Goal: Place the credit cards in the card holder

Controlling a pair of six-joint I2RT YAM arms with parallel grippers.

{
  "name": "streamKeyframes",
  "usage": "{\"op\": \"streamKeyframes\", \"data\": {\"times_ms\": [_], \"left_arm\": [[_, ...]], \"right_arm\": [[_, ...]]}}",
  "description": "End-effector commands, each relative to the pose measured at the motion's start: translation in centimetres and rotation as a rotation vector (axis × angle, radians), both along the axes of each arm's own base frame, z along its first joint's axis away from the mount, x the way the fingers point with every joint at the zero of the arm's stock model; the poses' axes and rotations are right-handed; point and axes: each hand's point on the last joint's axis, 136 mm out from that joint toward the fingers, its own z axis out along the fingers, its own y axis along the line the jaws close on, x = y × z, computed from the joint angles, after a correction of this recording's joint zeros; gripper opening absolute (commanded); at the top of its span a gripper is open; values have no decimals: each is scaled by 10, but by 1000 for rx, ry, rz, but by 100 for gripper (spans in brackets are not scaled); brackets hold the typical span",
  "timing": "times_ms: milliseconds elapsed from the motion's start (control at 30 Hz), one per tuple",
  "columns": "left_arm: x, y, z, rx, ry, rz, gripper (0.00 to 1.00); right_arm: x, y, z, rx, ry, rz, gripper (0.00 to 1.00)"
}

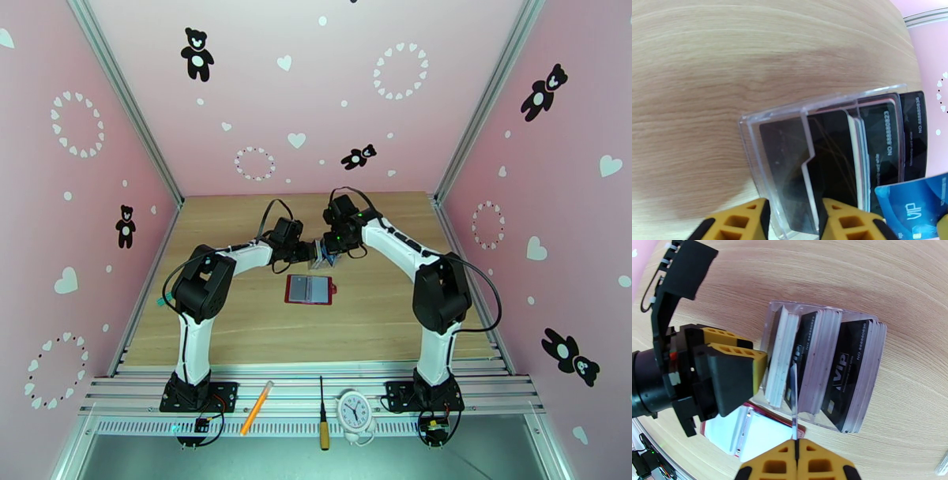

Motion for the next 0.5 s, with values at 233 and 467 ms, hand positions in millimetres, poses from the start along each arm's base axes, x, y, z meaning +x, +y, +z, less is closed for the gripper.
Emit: {"op": "streamKeyframes", "data": {"times_ms": [233, 467], "left_arm": [[-12, 15, -18, 46, 79, 13, 39], [-12, 15, -18, 45, 78, 13, 39]], "right_arm": [[-17, 8, -2, 12, 19, 16, 0], [-28, 4, -10, -2, 42, 23, 0]]}}
